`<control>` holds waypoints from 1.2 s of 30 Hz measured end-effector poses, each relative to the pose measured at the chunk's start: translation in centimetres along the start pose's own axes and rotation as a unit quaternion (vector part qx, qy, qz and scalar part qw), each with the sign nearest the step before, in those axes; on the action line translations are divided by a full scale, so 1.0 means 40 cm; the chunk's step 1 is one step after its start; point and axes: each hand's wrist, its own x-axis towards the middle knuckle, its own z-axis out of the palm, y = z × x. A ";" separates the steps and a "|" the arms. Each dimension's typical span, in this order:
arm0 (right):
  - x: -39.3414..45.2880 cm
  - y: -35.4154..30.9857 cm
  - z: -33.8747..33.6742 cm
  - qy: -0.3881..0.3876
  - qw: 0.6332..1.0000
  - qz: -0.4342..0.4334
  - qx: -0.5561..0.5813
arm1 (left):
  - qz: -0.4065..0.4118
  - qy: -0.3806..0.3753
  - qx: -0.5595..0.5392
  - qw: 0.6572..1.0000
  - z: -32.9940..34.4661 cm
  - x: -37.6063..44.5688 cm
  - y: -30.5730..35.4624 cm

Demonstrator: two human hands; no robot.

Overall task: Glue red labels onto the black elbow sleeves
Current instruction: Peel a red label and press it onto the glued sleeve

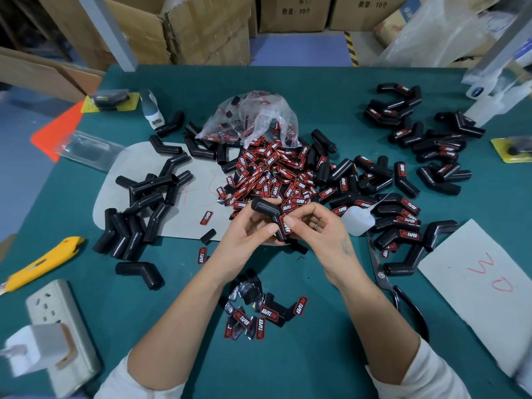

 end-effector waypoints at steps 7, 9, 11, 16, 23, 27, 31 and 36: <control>0.000 0.008 0.000 -0.012 1.000 -0.004 -0.007 | 0.002 0.000 0.001 1.000 0.001 -0.001 0.001; 0.002 0.011 -0.001 -0.010 1.000 -0.006 -0.012 | 0.001 0.000 0.000 1.000 0.001 -0.001 0.001; 0.003 0.012 -0.004 -0.006 1.000 -0.009 -0.018 | -0.001 0.000 0.002 1.000 0.001 -0.001 0.000; 0.001 0.005 -0.005 -0.004 1.000 -0.009 -0.003 | -0.001 0.000 0.002 1.000 -0.002 0.000 0.000; 0.001 0.008 -0.002 -0.011 1.000 -0.012 -0.004 | 0.001 0.000 -0.001 1.000 0.002 0.000 0.001; 0.001 0.006 0.001 -0.005 1.000 -0.013 -0.004 | 0.001 0.001 -0.004 1.000 0.006 -0.001 0.005; 0.000 0.004 -0.001 -0.005 1.000 -0.012 -0.005 | -0.002 0.002 -0.003 1.000 0.009 -0.002 0.007; -0.001 0.006 -0.001 -0.008 1.000 -0.012 -0.011 | -0.002 0.003 0.007 1.000 0.007 -0.001 0.004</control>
